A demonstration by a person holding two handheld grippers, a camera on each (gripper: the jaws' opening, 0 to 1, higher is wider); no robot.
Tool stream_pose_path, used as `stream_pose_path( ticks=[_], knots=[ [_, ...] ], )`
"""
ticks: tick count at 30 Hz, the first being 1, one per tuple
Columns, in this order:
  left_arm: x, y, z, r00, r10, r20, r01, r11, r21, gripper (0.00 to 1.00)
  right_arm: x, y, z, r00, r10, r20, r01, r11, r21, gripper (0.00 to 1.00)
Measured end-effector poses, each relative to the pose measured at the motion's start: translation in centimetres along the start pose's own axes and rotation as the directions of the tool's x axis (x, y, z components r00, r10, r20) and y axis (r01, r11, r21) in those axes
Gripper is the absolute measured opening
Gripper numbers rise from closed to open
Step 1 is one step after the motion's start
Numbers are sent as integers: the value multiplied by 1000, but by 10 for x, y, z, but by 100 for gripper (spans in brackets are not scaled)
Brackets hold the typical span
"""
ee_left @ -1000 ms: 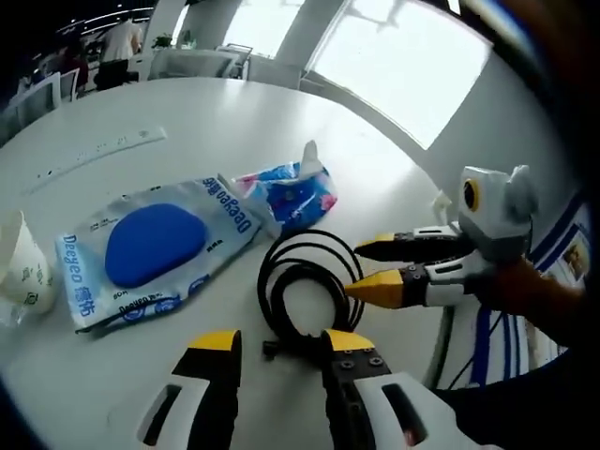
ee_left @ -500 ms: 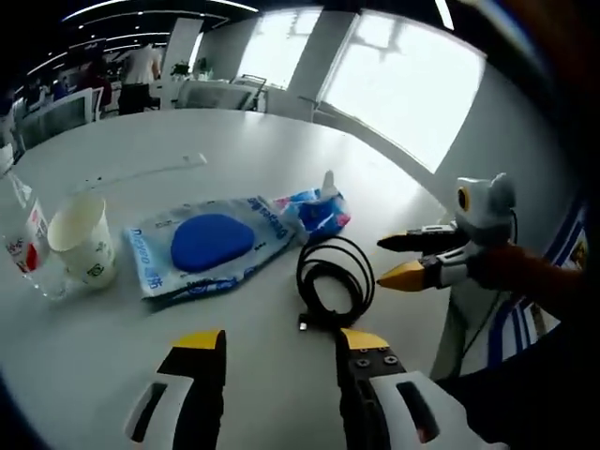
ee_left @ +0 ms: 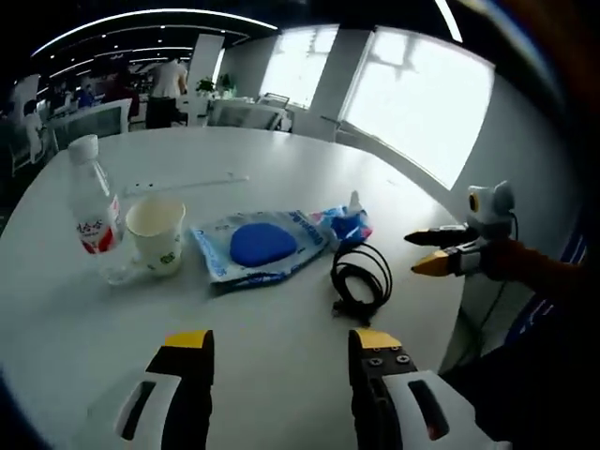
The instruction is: Arrange the tabletop items into an orderly group along one side of the table until the central work area is clear of visible clutter.
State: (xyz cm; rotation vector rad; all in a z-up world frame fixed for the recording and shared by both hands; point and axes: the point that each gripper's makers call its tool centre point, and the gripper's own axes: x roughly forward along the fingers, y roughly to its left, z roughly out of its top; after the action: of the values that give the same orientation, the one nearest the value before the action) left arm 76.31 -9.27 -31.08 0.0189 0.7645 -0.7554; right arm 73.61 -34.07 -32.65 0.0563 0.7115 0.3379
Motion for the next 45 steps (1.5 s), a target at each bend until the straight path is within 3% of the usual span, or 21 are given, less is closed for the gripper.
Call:
stream_pose_path(
  ticks=[5, 11, 22, 32, 45],
  knots=[
    [-19, 15, 3, 999, 27, 45, -26, 1000, -6, 65, -9, -3, -4, 1000, -9, -2, 9, 1000, 1, 83],
    [-38, 28, 0, 996, 62, 61, -64, 998, 28, 73, -20, -6, -6, 1000, -8, 8, 8, 1000, 3, 87],
    [-59, 28, -12, 995, 67, 78, -69, 997, 20, 88, -37, -8, -12, 1000, -5, 3, 5, 1000, 2, 99],
    [-57, 35, -5, 995, 76, 72, -76, 997, 2, 99, -43, -19, -5, 1000, -20, 16, 20, 1000, -2, 99],
    [-56, 47, -1, 995, 84, 56, -83, 996, -10, 100, -43, -29, 0, 1000, -27, 11, 27, 1000, 0, 99]
  ],
)
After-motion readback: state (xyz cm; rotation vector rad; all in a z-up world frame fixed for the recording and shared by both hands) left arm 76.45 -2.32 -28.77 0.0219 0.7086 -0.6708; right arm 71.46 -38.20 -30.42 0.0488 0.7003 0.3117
